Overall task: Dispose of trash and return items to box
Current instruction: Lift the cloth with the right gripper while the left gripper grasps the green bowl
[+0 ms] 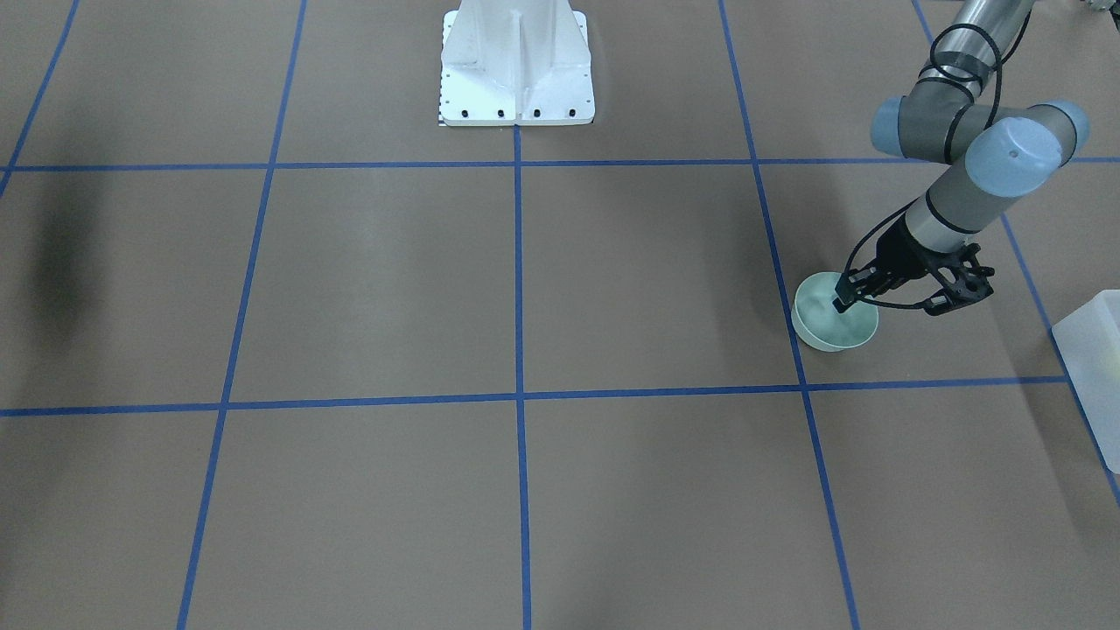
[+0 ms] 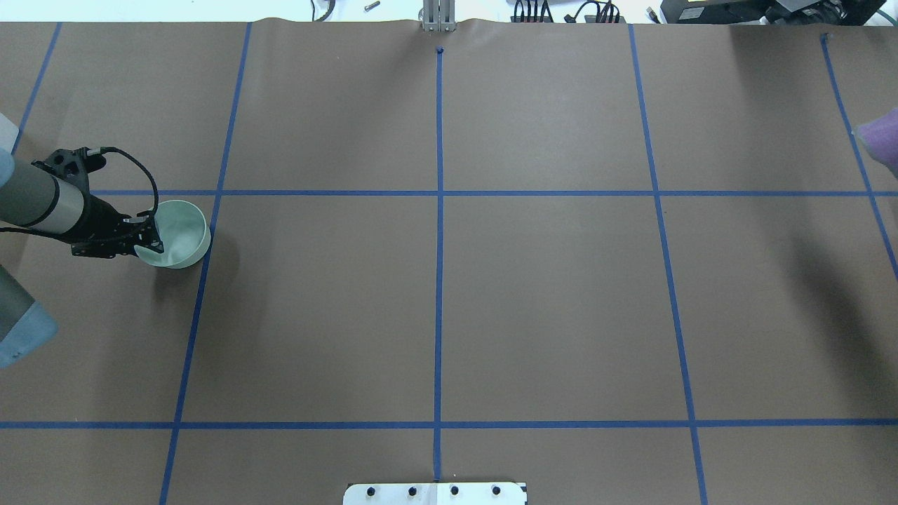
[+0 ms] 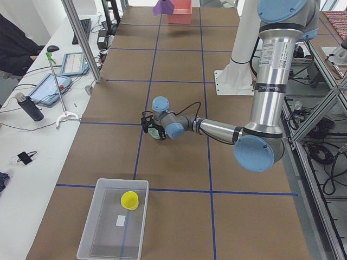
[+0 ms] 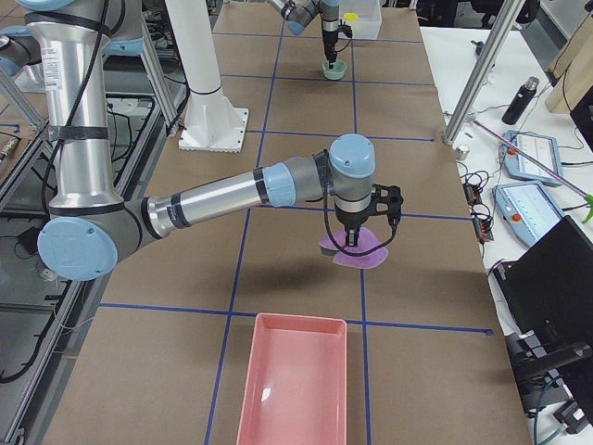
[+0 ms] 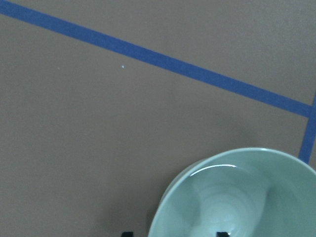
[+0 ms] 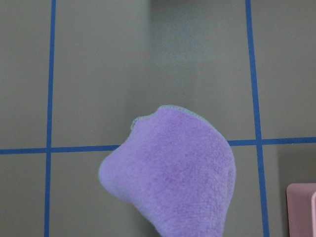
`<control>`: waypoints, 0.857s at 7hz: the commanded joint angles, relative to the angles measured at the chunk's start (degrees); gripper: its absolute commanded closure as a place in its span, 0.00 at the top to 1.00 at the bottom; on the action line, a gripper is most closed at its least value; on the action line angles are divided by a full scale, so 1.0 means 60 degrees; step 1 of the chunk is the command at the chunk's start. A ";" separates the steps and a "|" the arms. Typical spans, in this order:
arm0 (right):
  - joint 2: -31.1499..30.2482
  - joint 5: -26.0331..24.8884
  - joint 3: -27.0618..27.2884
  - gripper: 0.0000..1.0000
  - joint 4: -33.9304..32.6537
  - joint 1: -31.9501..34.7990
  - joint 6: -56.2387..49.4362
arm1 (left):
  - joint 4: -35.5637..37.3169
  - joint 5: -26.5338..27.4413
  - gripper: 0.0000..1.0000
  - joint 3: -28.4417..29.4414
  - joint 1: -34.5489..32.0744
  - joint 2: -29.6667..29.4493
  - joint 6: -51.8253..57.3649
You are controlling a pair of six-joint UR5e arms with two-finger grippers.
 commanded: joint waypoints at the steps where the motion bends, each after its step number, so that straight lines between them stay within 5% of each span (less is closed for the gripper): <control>1: -0.0453 -0.0083 -0.0075 0.00 -0.0008 0.0594 -0.1028 | 0.0054 -0.0132 0.00 -0.0194 -0.0004 -0.0006 -0.0031; 3: -0.0937 -0.0345 -0.0337 0.00 -0.0008 0.1545 -0.2593 | 0.0491 -0.1151 0.00 -0.0866 -0.0542 -0.0035 -0.0061; 6: -0.0880 -0.1063 -0.2196 0.00 0.0109 0.2106 -0.4769 | 0.1530 -0.1509 0.00 -0.1133 -0.1335 -0.0546 -0.0061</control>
